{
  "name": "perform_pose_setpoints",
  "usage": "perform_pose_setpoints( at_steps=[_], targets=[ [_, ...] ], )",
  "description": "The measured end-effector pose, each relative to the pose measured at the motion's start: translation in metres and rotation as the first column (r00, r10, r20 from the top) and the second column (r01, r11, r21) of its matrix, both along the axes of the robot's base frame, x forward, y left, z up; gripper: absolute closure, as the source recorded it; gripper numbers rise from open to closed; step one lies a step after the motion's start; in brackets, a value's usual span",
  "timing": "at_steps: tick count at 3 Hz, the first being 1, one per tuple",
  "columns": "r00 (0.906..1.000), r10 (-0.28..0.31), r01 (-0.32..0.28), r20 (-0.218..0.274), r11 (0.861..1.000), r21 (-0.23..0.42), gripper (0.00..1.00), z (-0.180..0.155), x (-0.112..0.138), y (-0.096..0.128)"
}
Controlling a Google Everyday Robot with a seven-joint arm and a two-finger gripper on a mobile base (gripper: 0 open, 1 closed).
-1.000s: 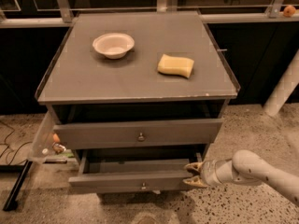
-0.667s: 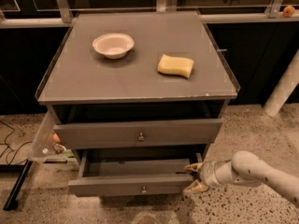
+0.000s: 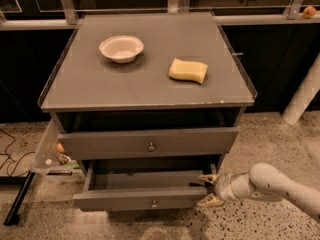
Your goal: Open middle drawer
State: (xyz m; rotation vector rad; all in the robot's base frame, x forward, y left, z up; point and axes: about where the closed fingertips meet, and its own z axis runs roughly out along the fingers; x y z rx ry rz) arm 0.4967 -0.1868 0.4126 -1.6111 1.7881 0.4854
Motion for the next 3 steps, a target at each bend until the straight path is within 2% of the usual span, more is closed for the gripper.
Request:
perform_pose_setpoints(
  at_steps=[2, 3],
  targets=[
    [0.9991, -0.03, 0.03, -0.032, 0.999, 0.017, 0.85, -0.005, -0.036, -0.006],
    [0.9983, -0.034, 0.036, -0.046, 0.999, 0.03, 1.0, -0.007, -0.06, -0.011]
  ],
)
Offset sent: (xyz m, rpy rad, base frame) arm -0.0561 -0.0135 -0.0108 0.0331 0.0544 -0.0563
